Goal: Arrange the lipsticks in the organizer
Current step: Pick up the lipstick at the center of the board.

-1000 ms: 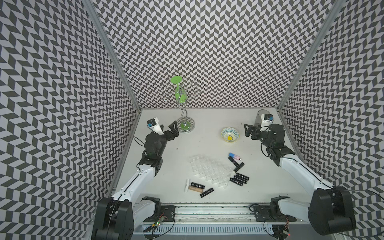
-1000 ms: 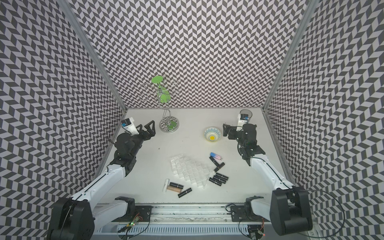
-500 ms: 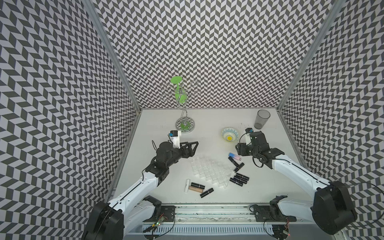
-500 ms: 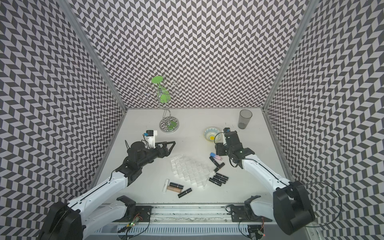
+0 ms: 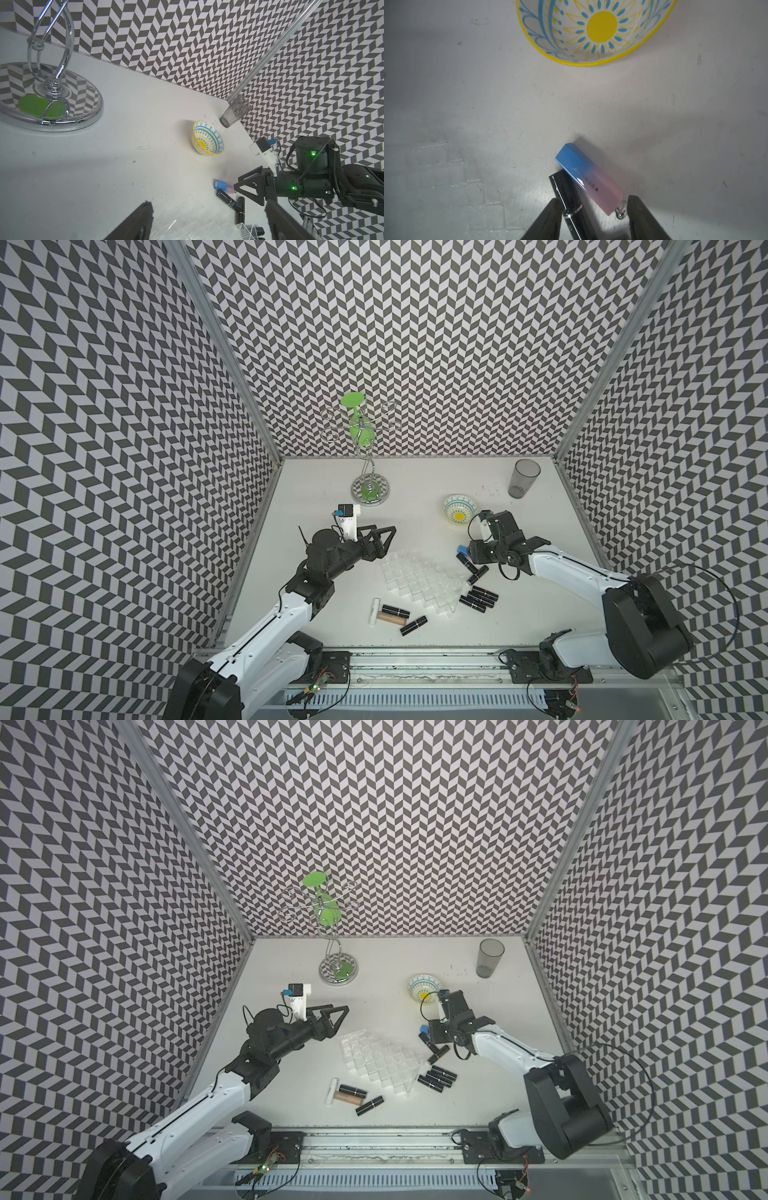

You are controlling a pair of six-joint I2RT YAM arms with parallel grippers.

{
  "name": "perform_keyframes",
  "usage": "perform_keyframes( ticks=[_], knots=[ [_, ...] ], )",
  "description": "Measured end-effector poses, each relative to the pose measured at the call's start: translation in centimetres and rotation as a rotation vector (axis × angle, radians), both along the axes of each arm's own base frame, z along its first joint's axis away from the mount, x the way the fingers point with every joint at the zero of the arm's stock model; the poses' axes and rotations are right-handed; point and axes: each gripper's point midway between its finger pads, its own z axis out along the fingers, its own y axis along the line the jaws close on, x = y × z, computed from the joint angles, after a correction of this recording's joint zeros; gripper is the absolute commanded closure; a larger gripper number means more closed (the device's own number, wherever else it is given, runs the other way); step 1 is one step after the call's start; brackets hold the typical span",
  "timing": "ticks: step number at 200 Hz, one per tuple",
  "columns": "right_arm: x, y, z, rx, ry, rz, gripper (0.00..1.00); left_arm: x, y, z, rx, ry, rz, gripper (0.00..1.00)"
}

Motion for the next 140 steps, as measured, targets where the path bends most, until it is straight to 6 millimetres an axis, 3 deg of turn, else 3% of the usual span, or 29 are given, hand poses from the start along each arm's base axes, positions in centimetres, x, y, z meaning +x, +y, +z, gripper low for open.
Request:
perform_keyframes(
  ticks=[28, 103, 140],
  knots=[
    [-0.4, -0.1, -1.6, -0.024, 0.048, 0.002, 0.50, -0.1, -0.1, 0.0, -0.002, -0.001, -0.007, 0.13],
    [0.2, 0.6, -3.2, -0.081, 0.067, 0.011, 0.54, -0.4, -0.7, 0.1, -0.007, -0.003, -0.027, 0.15],
    [0.6, 0.4, -3.3, -0.102, 0.058, 0.000, 0.69, -0.5, -0.8, 0.1, -0.007, -0.002, -0.031, 0.16]
  ],
)
